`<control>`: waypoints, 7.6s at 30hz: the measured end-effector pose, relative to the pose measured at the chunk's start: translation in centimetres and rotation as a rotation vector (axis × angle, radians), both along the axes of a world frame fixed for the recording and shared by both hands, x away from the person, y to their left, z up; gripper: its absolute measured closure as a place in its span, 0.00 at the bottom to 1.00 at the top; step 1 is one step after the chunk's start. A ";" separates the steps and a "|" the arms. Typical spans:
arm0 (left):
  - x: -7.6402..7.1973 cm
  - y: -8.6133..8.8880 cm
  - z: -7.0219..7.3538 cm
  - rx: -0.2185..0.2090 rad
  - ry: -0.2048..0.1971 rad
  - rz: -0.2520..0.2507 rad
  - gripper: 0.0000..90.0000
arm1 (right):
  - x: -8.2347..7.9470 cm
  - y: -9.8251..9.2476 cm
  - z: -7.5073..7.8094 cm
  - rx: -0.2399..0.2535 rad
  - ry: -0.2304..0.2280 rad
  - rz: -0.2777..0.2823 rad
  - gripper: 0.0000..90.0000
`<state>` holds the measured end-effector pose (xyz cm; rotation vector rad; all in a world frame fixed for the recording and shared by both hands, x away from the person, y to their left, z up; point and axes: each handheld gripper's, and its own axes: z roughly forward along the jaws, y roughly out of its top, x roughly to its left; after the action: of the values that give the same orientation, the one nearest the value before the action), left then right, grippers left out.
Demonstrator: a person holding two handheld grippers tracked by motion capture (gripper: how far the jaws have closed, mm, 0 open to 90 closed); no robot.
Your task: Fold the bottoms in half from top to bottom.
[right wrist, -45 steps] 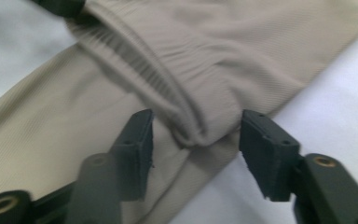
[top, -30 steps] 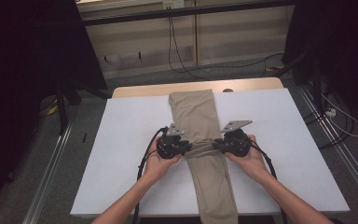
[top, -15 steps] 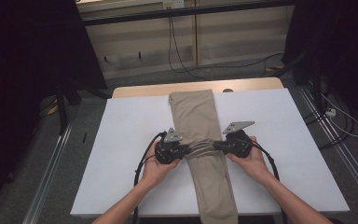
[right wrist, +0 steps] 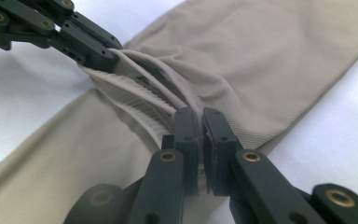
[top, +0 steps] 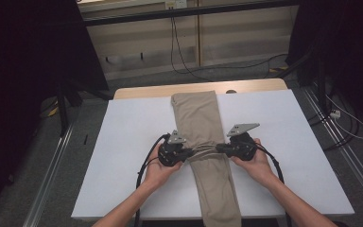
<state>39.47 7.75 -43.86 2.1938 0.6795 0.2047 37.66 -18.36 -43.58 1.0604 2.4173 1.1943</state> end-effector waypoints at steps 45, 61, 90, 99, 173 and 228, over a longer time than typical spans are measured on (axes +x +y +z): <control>-16.5 0.4 1.3 0.005 0.130 -0.378 0.95 | -18.3 -2.3 1.3 0.048 0.078 0.228 0.94; -13.2 1.9 1.5 -0.049 0.072 -0.205 0.37 | -16.1 -2.4 0.8 0.090 0.090 0.140 0.44; 4.2 4.0 2.1 -0.067 -0.070 0.220 0.20 | 0.6 -2.7 2.1 0.077 0.002 -0.074 0.33; 8.0 4.1 2.8 -0.109 -0.080 0.249 0.19 | 5.2 -1.8 2.3 0.057 -0.048 -0.134 0.37; 17.8 -0.3 1.0 -0.148 0.057 0.295 0.95 | 17.6 -1.9 0.1 0.116 0.029 -0.301 0.98; 13.8 1.1 8.4 -0.309 -0.121 0.218 0.95 | 13.2 -3.9 8.4 0.251 -0.158 -0.243 0.98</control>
<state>53.23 8.84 -35.50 1.7983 0.8237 0.3200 50.83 -22.30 -35.19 1.2364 1.9928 1.4596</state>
